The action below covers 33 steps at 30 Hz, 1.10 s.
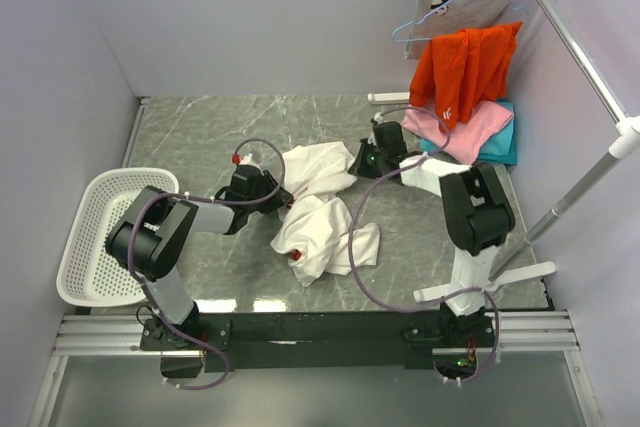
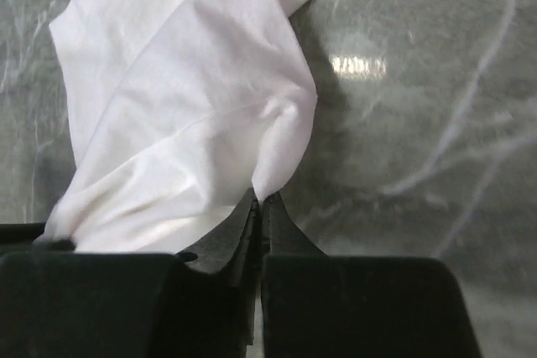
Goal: Fold and stack the t-shirts
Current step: Flatten out the tshirt
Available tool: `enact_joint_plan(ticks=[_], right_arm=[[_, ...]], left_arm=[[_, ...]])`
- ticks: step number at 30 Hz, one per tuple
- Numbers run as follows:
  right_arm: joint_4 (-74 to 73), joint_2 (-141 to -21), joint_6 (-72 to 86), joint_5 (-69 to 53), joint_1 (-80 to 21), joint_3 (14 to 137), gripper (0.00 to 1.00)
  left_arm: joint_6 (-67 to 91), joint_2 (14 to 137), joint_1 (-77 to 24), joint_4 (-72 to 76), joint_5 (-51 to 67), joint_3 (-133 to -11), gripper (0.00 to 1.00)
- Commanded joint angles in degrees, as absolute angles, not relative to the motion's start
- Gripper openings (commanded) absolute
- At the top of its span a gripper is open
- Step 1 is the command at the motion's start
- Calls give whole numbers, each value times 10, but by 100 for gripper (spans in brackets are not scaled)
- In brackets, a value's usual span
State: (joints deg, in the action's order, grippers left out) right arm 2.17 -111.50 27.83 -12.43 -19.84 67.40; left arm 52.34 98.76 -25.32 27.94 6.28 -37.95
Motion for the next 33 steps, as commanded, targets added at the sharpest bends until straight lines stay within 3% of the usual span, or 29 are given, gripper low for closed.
enact_joint_plan(ticks=[1, 3, 15, 19, 25, 27, 28, 33], right_arm=[[17, -968, 238, -108, -199, 649, 0], [-12, -897, 228, -78, -198, 643, 0], [-159, -582, 177, 25, -199, 664, 0], [-189, -516, 177, 11, -200, 666, 0], [-219, -466, 168, 2, -200, 671, 0], [-228, -471, 166, -22, -200, 672, 0], [-230, -475, 167, -25, -200, 671, 0], [-223, -479, 171, -6, -200, 635, 0]], left_arm=[[510, 983, -258, 235, 63, -388, 19], [504, 974, -258, 210, 53, -399, 1], [387, 746, -255, -59, -68, -560, 1], [359, 644, -248, -140, -100, -641, 3], [347, 533, -248, -198, -96, -678, 16], [343, 517, -248, -199, -79, -676, 30], [342, 507, -249, -200, -76, -667, 32], [350, 516, -248, -198, -98, -614, 25]])
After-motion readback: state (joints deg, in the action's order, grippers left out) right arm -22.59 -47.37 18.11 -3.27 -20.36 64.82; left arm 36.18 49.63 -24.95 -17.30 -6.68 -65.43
